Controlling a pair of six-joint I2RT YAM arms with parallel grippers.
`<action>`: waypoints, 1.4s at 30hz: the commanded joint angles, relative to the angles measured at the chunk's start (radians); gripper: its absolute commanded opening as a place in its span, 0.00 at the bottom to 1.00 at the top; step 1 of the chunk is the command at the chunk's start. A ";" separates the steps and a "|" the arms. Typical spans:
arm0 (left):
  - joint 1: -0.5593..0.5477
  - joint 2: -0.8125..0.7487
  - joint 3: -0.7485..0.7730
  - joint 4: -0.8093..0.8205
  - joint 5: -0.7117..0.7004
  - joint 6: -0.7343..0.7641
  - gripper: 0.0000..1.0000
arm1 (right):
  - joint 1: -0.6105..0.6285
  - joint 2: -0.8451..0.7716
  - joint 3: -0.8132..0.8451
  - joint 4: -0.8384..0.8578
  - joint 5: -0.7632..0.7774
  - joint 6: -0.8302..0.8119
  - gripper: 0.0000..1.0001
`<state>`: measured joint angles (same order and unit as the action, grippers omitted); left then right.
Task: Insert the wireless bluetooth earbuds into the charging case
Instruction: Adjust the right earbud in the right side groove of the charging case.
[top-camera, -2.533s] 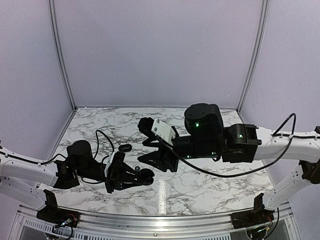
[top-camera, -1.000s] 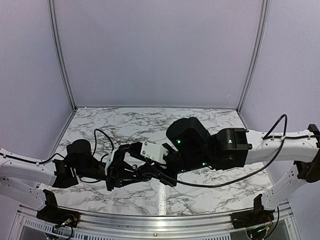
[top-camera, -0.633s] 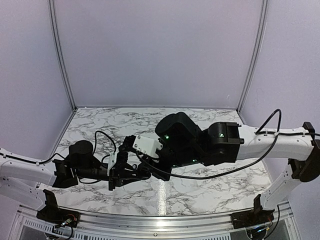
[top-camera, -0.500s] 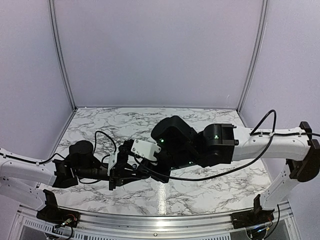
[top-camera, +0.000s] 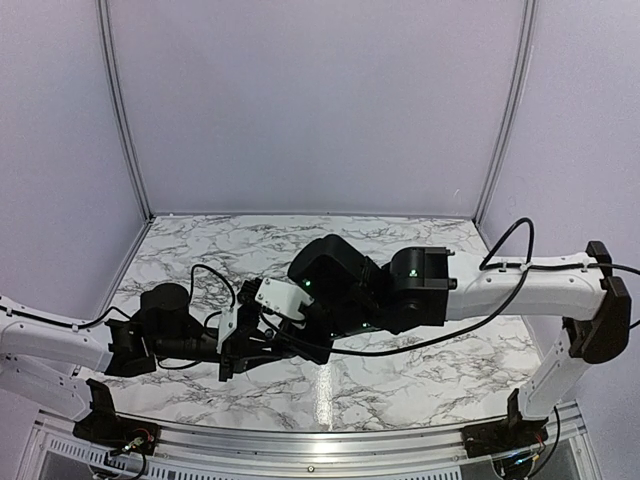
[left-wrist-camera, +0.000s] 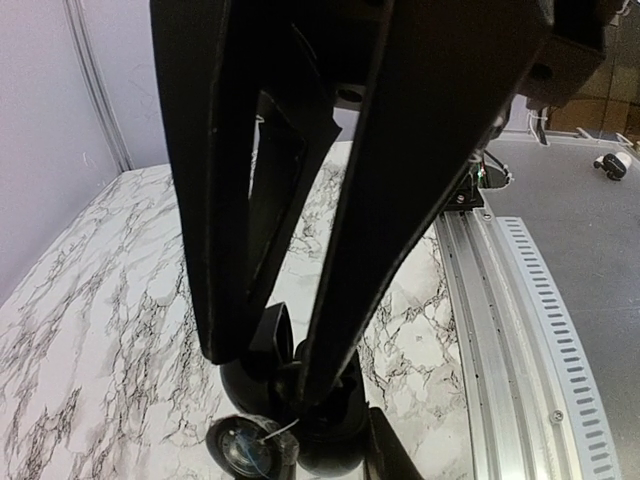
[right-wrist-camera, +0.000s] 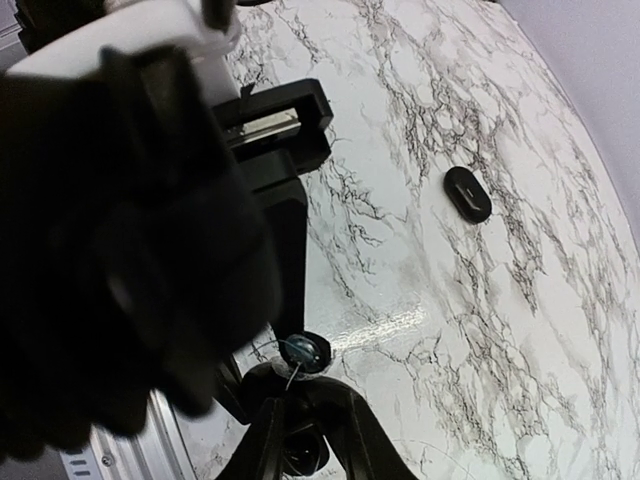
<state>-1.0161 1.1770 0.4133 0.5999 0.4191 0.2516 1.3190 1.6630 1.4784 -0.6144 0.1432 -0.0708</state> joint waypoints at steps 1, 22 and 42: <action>-0.006 -0.029 0.036 0.014 -0.036 0.014 0.00 | -0.005 0.022 0.044 -0.037 0.031 0.031 0.23; -0.001 -0.074 0.026 0.032 -0.143 -0.010 0.00 | 0.005 -0.009 -0.016 0.000 0.013 0.056 0.12; -0.004 -0.052 0.032 0.039 -0.123 0.008 0.00 | -0.008 0.002 0.049 -0.037 0.084 0.066 0.28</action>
<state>-1.0183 1.1271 0.4133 0.5900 0.2871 0.2512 1.3148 1.6531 1.4654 -0.6178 0.1856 -0.0170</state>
